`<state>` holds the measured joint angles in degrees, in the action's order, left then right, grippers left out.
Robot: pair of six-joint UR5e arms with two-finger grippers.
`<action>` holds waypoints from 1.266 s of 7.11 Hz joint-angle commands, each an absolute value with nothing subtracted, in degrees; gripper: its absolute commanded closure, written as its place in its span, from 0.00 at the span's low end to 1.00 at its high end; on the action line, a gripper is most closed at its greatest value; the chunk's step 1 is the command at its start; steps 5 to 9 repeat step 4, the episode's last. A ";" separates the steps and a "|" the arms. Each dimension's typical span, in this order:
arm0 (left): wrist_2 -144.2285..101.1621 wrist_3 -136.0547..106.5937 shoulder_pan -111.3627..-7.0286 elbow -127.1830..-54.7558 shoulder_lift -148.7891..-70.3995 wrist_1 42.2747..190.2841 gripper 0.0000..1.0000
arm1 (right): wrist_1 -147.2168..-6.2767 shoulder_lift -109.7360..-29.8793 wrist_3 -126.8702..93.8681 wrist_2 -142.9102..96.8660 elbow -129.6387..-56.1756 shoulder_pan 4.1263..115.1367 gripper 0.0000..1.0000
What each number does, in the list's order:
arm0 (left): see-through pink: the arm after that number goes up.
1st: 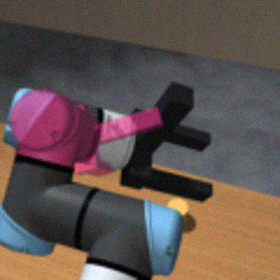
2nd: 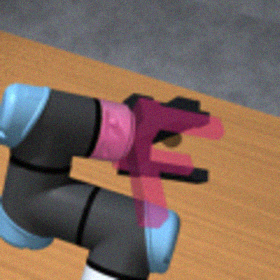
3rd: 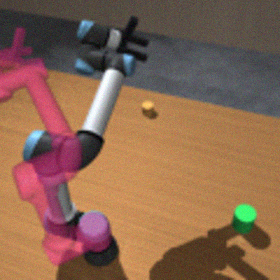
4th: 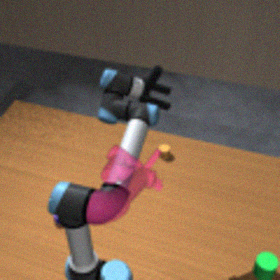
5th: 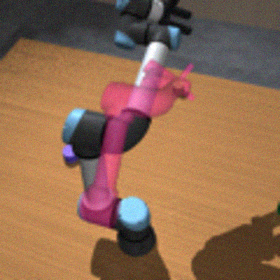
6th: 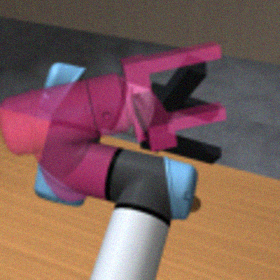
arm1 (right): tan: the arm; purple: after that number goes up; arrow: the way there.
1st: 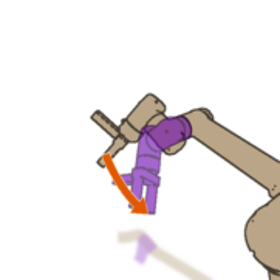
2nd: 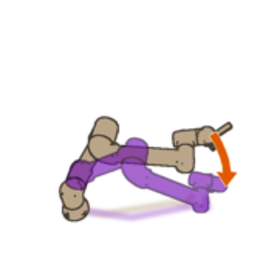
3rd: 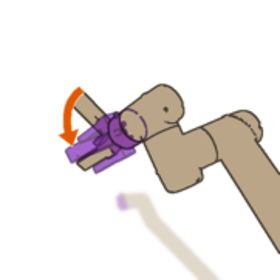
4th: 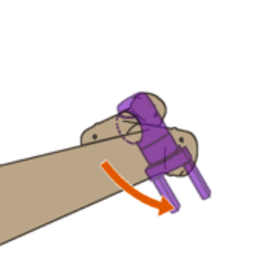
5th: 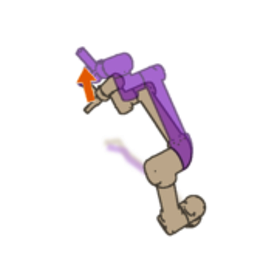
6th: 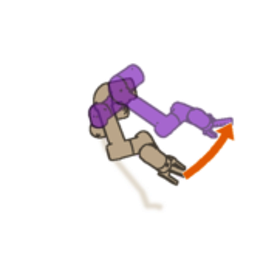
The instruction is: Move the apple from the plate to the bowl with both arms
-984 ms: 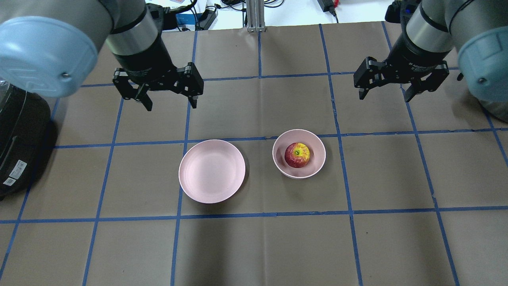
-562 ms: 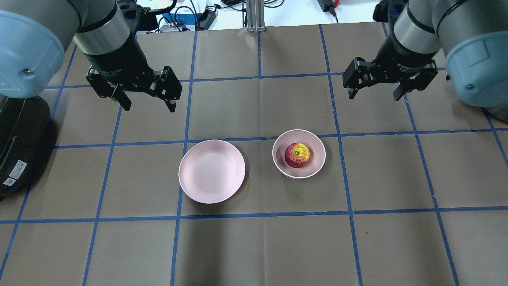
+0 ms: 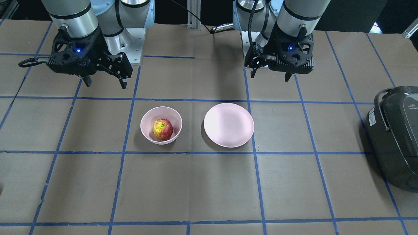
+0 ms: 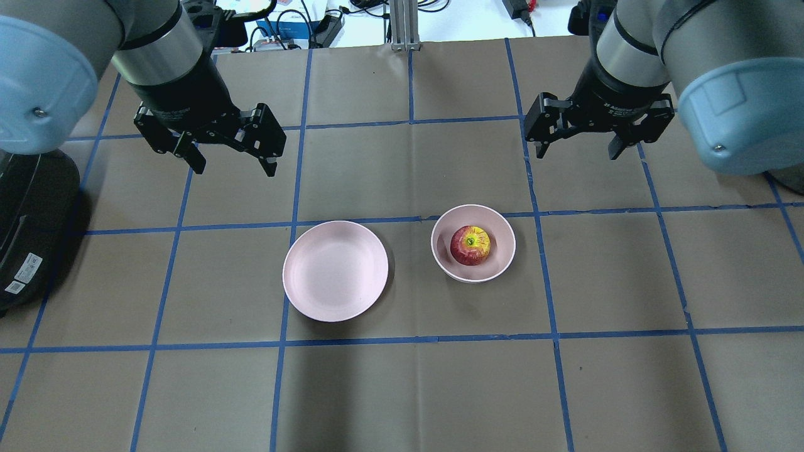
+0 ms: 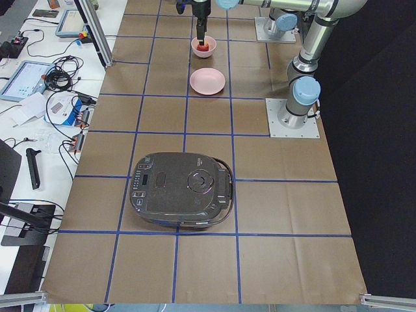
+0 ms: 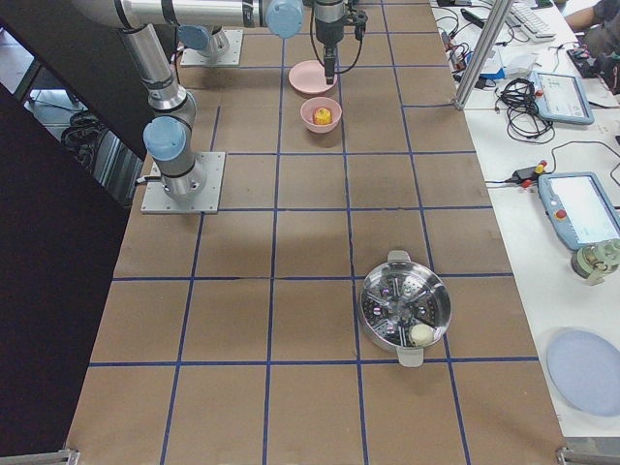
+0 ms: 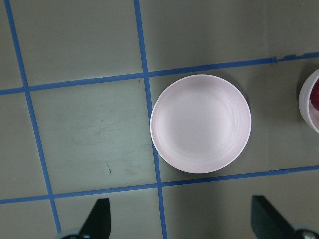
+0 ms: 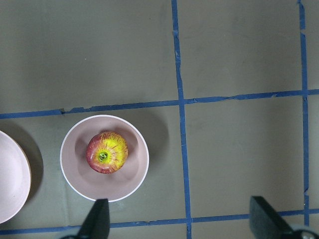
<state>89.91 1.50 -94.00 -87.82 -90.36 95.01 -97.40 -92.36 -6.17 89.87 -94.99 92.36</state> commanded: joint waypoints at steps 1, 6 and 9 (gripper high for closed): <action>89.91 1.49 -94.04 -87.89 -90.35 95.01 0.00 | -95.90 -91.85 -6.24 92.53 -91.69 92.46 0.00; 90.00 1.41 -94.04 -88.07 -90.18 95.01 0.00 | -95.10 -91.76 -6.15 92.20 -92.02 92.46 0.00; 90.00 1.41 -94.04 -88.07 -90.18 95.01 0.00 | -95.10 -91.76 -6.15 92.20 -92.02 92.46 0.00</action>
